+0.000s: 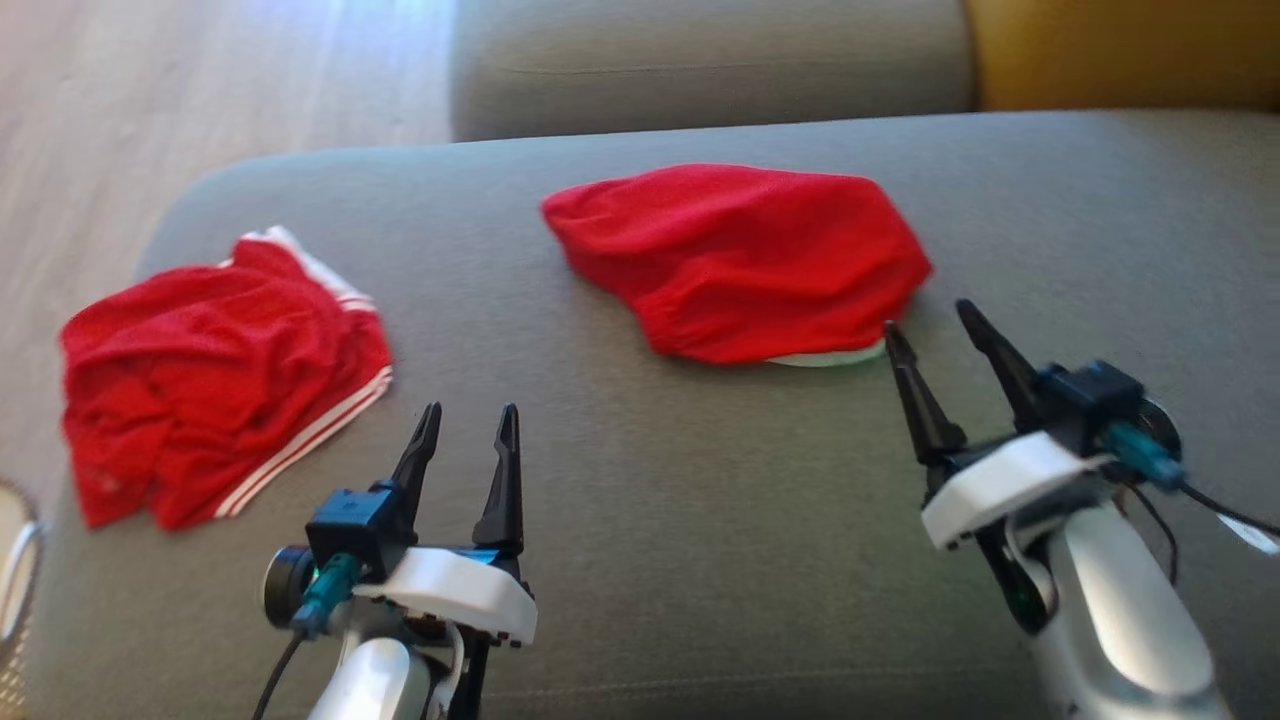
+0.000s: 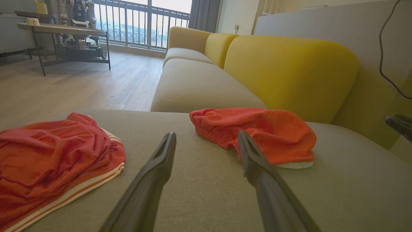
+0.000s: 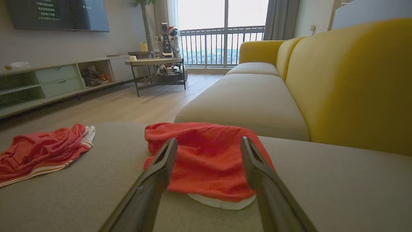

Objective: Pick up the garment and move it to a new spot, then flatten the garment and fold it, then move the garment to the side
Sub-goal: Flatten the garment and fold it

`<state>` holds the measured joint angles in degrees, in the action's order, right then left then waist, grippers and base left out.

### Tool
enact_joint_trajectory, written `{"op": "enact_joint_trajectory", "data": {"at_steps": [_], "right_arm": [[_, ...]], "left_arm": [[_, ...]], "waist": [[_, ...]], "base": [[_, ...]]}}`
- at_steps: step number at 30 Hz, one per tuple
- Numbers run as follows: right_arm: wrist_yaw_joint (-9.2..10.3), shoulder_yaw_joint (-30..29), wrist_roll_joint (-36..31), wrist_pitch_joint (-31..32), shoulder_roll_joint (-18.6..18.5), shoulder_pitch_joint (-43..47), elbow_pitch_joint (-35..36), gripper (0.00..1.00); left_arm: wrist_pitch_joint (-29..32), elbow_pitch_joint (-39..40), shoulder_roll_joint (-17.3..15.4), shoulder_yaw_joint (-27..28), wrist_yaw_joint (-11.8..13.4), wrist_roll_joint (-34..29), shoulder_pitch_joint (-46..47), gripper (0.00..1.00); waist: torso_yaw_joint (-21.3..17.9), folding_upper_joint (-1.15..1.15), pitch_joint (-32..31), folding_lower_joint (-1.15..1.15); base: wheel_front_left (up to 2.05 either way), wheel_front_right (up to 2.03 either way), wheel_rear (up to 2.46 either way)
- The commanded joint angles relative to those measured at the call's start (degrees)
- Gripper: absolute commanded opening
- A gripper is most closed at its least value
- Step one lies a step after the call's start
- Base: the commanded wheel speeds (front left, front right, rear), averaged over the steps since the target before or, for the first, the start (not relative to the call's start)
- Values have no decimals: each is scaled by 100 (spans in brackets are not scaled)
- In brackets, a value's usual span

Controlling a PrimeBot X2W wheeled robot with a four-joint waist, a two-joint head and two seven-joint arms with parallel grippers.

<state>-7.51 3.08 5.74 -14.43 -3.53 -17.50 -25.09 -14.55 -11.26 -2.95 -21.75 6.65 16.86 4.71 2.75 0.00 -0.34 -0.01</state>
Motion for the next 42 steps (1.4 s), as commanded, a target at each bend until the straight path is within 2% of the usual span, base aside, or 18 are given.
{"op": "enact_joint_trajectory", "data": {"at_steps": [1, 7, 13, 14, 18, 24, 31, 32, 33, 37, 42], "right_arm": [[2, 57, 109, -1, 62, -136, 362, 100], [2, 54, 291, 246, 64, 195, 1343, 100], [2, 131, 350, 437, 65, 240, 2058, 100], [2, 131, 350, 437, 65, 240, 2058, 100], [2, 266, -36, 414, 65, 268, 2264, 100], [2, 297, -55, 310, 65, 294, 2354, 100], [2, 271, -73, 219, 65, 252, 2292, 100], [2, 264, -71, 208, 65, 245, 2279, 100], [2, 257, -70, 198, 65, 239, 2261, 100], [2, 178, -91, 162, 65, 252, 2168, 100], [2, 99, -124, 123, 65, 334, 1994, 100]], "left_arm": [[-45, 116, 7, 198, 33, 64, 203, 100], [-45, -416, 7, 151, 5, 504, 688, 100], [-36, -1644, 7, -180, -132, 741, 1679, 100], [-36, -1644, 7, -180, -132, 741, 1679, 100], [58, -2506, 7, -334, -196, 1042, 2360, 100], [167, -3674, 7, -384, -77, 1058, 3210, 100], [58, -4308, 7, -433, -425, 1324, 3751, 100], [45, -4361, 7, -468, -473, 1345, 3802, 43], [29, -4389, 7, -504, -531, 1372, 3846, 0], [-29, -4324, 7, -702, -667, 1337, 3885, 0], [-42, -3554, -5, -840, -578, 833, 3508, 0]], "waist": [[-235, 0, 91, 1], [-762, 0, 499, 1], [-1231, 0, 963, 1], [-1231, 0, 963, 1], [-1465, 0, 1195, 1], [-1746, 0, 1458, 1], [-1858, 0, 1594, 1], [-1860, 0, 1599, 1], [-1859, 0, 1597, 1], [-1778, 0, 1487, 1], [-1592, 0, 1113, 1]], "base": [[0, 0, 0], [0, 0, 0], [0, 0, 0], [0, 0, 0], [0, 0, 0], [0, 0, 0], [0, 0, 0], [0, 0, 0], [0, 0, 0], [0, 0, 0], [0, 0, 0]]}}
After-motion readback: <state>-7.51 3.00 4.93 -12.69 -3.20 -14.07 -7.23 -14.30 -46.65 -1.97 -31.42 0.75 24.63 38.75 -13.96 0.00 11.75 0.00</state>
